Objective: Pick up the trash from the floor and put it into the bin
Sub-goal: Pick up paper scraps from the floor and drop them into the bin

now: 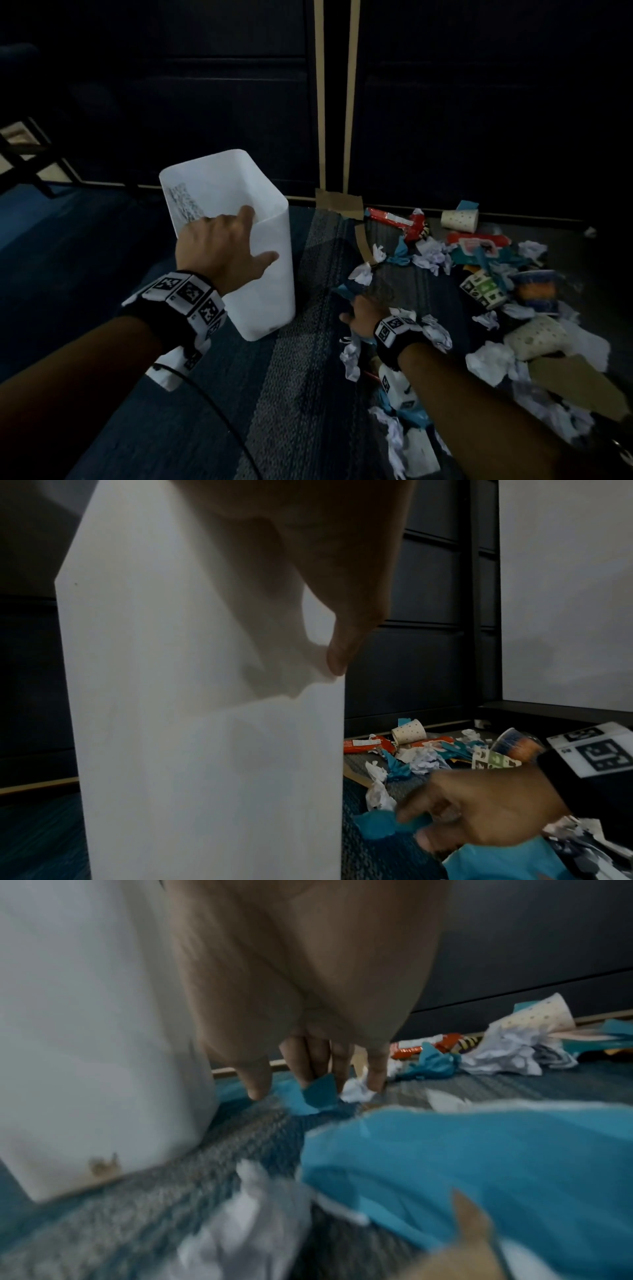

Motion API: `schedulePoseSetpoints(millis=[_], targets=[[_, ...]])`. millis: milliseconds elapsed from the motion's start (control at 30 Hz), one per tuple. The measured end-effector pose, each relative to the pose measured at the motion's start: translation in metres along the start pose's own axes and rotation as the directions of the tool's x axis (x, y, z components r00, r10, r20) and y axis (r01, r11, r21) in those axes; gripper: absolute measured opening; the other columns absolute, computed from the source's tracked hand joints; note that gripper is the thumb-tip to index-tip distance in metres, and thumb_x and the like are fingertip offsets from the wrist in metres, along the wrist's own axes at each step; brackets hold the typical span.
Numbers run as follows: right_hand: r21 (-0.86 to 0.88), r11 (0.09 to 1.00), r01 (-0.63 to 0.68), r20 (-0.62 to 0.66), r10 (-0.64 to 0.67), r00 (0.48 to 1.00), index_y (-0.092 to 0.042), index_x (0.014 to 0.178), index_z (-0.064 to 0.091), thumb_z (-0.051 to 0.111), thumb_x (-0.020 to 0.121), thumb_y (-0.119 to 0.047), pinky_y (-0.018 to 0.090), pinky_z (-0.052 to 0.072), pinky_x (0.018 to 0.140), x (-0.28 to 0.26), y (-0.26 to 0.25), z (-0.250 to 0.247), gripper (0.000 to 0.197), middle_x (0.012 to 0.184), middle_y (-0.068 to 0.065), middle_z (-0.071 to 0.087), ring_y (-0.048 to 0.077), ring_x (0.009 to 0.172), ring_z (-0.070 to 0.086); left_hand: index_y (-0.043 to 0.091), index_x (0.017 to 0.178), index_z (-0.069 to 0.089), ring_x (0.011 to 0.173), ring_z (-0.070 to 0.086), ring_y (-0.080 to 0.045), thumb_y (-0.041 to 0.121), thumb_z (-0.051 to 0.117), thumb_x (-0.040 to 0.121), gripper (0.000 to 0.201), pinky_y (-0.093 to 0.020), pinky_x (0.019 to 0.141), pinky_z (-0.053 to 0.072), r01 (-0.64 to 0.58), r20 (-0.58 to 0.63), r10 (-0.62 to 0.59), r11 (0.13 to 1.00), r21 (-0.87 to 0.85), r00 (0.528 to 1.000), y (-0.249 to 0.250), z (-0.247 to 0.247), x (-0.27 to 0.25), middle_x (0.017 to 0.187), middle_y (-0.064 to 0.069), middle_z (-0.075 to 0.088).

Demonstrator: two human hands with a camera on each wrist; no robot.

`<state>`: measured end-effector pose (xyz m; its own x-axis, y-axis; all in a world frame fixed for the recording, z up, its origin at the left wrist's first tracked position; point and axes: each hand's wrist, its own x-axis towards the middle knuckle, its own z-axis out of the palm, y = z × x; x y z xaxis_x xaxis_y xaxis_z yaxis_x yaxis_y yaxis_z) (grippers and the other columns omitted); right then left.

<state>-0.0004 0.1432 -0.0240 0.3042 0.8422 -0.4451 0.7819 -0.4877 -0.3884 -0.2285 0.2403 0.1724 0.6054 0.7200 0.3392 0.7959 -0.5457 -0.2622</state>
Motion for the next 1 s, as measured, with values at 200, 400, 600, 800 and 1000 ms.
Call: schedulePoseSetpoints(millis=[200, 400, 600, 800, 1000], targets=[[0.066, 0.979, 0.191, -0.255, -0.168, 0.952, -0.001, 0.091, 0.059, 0.054, 0.093, -0.026, 0.037, 0.044, 0.061, 0.001, -0.016, -0.019, 0.026, 0.083, 0.019, 0.057, 0.032, 0.073, 0.056, 0.020, 0.103, 0.044, 0.068, 0.064, -0.029, 0.077, 0.049, 0.072, 0.066, -0.028, 0.054, 0.035, 0.013, -0.001, -0.013, 1.000, 0.014, 1.000, 0.001, 0.000, 0.000, 0.075, -0.001, 0.067], [0.193, 0.899, 0.393, -0.496, -0.256, 0.830, -0.008, 0.136, 0.052, 0.056, 0.095, -0.031, 0.040, 0.040, 0.108, -0.034, -0.060, -0.072, 0.047, 0.140, 0.010, 0.051, 0.026, 0.128, 0.047, 0.022, 0.104, 0.043, 0.068, 0.064, -0.027, 0.077, 0.048, 0.072, 0.064, -0.029, 0.057, 0.044, 0.030, 0.028, -0.030, 0.999, 0.010, 0.999, 0.001, -0.004, 0.000, 0.075, 0.000, 0.065], [0.224, 0.737, 0.637, -0.670, -0.358, 0.650, -0.011, 0.146, 0.040, 0.055, 0.097, -0.026, 0.029, 0.027, 0.117, -0.078, -0.120, -0.120, 0.054, 0.154, 0.002, 0.037, 0.014, 0.141, 0.033, 0.023, 0.107, 0.042, 0.080, 0.065, -0.028, 0.073, 0.049, 0.076, 0.059, -0.032, 0.060, 0.043, 0.033, 0.055, -0.033, 0.999, 0.004, 0.998, 0.001, -0.010, -0.002, 0.087, -0.001, 0.067], [0.138, 0.643, 0.754, -0.700, -0.475, 0.533, -0.011, 0.147, 0.039, 0.054, 0.096, -0.024, 0.032, 0.024, 0.119, -0.083, -0.174, -0.135, 0.054, 0.155, 0.003, 0.035, 0.014, 0.143, 0.028, 0.023, 0.113, 0.044, 0.080, 0.066, -0.028, 0.071, 0.050, 0.076, 0.061, -0.033, 0.062, 0.045, 0.033, 0.072, -0.032, 0.999, -0.014, 0.997, 0.001, -0.012, -0.003, 0.089, -0.001, 0.068], [0.089, 0.660, 0.746, -0.590, -0.568, 0.574, -0.005, 0.139, 0.051, 0.049, 0.100, -0.023, 0.034, 0.020, 0.120, -0.069, -0.189, -0.125, 0.043, 0.153, 0.005, 0.040, 0.016, 0.145, 0.024, 0.019, 0.106, 0.058, 0.073, 0.068, -0.022, 0.065, 0.053, 0.077, 0.055, -0.028, 0.059, 0.043, 0.035, 0.052, -0.035, 0.999, 0.008, 0.998, 0.001, -0.016, -0.005, 0.081, 0.002, 0.069]])
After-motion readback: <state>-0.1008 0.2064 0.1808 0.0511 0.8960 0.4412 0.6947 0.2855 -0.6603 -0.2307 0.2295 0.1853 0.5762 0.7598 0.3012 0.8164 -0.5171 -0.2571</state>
